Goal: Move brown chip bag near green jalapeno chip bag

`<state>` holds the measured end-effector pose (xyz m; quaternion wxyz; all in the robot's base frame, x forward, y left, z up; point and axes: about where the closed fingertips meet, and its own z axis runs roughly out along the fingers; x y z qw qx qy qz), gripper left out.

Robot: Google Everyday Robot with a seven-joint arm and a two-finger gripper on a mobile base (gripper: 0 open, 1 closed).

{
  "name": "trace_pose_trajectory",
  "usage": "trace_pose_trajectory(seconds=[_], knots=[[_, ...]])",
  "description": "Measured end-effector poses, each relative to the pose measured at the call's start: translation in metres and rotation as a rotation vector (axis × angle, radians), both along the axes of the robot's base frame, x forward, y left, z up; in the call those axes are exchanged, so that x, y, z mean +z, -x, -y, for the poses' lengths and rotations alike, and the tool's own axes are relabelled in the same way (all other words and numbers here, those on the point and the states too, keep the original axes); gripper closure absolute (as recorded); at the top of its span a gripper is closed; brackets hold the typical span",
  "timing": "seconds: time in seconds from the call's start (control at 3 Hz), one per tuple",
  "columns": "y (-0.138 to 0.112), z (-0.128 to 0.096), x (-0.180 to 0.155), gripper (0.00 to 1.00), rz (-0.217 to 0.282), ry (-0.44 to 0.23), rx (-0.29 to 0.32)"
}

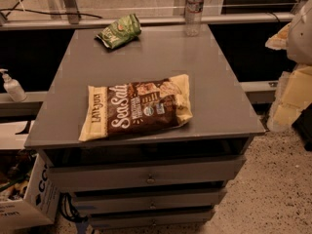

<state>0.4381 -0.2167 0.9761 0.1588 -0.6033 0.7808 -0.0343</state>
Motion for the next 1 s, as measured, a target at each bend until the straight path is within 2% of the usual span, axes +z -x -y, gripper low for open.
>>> trace_pose_trajectory(seconds=[0.67, 1.0], knots=[[-0.003, 0.000, -0.003, 0.00, 0.008, -0.019, -0.007], [-0.010, -0.008, -0.017, 0.00, 0.036, -0.094, -0.003]])
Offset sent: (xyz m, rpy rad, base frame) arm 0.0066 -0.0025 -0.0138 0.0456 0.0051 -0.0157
